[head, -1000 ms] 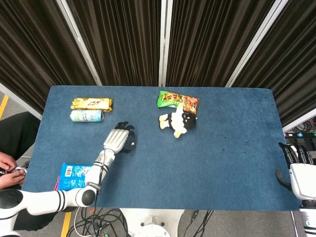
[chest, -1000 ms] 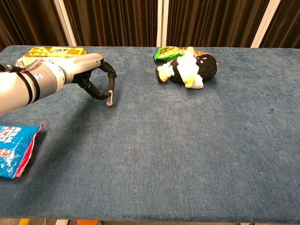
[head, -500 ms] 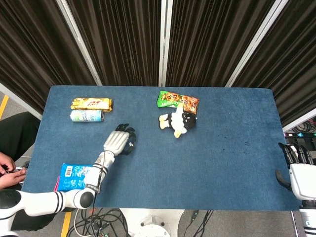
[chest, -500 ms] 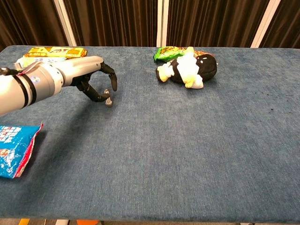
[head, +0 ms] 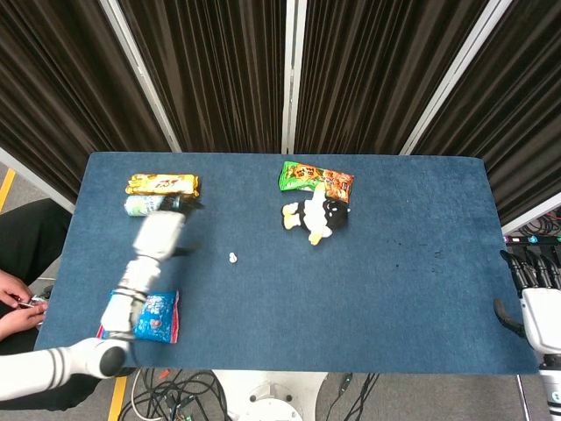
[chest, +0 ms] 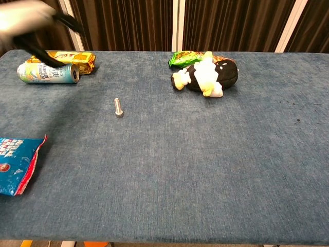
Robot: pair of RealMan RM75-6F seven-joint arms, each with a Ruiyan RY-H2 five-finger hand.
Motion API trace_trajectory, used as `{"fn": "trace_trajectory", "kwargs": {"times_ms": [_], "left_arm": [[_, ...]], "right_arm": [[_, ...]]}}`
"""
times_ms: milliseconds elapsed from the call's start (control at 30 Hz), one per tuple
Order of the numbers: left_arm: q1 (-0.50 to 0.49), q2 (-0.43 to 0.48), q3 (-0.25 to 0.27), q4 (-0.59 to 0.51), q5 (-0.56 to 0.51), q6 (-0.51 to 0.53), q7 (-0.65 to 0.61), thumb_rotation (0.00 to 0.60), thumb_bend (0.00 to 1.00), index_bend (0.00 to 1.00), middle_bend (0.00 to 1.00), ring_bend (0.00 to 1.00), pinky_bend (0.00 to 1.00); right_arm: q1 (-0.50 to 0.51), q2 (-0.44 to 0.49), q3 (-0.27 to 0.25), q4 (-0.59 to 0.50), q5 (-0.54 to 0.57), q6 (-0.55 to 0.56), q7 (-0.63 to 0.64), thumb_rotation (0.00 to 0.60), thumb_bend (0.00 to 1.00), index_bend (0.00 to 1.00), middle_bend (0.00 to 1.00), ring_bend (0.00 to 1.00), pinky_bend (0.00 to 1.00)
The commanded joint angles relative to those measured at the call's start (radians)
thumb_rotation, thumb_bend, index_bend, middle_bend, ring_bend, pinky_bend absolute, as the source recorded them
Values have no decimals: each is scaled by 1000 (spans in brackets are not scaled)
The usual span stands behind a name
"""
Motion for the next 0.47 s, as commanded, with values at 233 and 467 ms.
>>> {"fn": "trace_trajectory", "kwargs": {"times_ms": [233, 467], "left_arm": [[323, 198, 133, 29, 192, 309, -204, 600, 228, 217, 157, 16, 0], [471, 175, 220, 44, 299, 432, -280, 600, 229, 218, 157, 15, 0]], "right_arm": [[-3, -2, -4, 42, -48, 33, 103, 600, 292, 96, 178, 0, 17], [-17, -27, -19, 51, -94, 73, 126, 600, 291, 100, 187, 0, 17]]}}
